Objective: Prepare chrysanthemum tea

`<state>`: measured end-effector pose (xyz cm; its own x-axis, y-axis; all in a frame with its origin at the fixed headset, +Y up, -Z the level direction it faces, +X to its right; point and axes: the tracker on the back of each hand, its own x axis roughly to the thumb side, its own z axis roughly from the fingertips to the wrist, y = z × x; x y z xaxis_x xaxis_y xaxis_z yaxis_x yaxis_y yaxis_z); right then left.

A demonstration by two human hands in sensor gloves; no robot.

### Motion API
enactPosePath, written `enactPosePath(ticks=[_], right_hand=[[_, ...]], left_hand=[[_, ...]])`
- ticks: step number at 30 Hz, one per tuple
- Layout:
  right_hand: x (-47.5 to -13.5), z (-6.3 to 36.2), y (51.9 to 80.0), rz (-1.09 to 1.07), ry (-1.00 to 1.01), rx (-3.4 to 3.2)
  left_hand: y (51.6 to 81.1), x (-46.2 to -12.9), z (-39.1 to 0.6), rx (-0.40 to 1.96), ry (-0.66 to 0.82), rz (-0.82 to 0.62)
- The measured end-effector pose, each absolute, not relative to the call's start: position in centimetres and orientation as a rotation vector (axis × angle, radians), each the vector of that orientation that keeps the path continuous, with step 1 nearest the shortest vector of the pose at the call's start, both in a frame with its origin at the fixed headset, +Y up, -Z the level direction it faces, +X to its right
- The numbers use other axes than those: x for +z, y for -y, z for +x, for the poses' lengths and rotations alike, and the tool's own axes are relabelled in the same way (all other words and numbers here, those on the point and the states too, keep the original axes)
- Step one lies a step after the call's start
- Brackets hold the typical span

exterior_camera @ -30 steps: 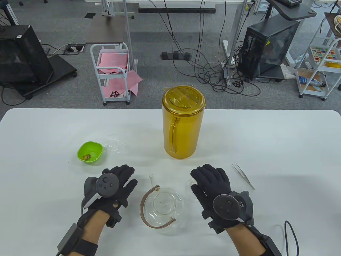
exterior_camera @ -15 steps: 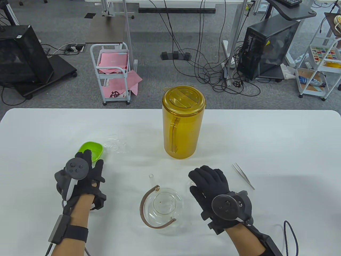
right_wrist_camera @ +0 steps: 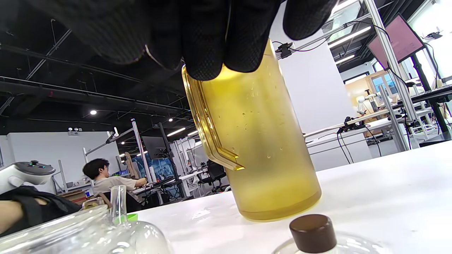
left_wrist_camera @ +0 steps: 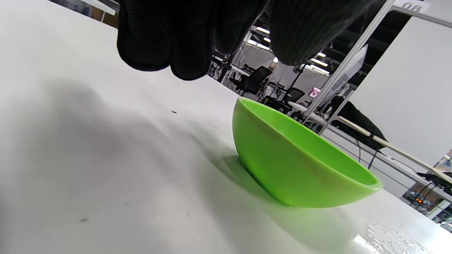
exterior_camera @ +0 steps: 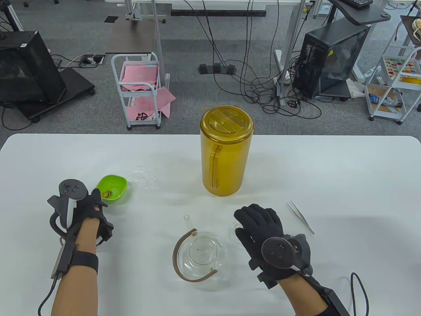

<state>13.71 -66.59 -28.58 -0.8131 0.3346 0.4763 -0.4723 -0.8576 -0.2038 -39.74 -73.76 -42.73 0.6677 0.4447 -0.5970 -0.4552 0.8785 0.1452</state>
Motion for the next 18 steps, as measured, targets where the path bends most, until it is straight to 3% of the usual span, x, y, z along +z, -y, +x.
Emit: enactPosePath(ticks=[8, 18], right_hand=[[-28.6, 13.8, 66.5, 0.607, 0.442, 2.604], [-28.8, 13.7, 66.8, 0.613, 0.410, 2.612]], left_hand=[[74.6, -45.7, -37.9, 0.430, -0.715, -0.079], [75.6, -45.8, -38.1, 0.430, -0.732, -0.033]])
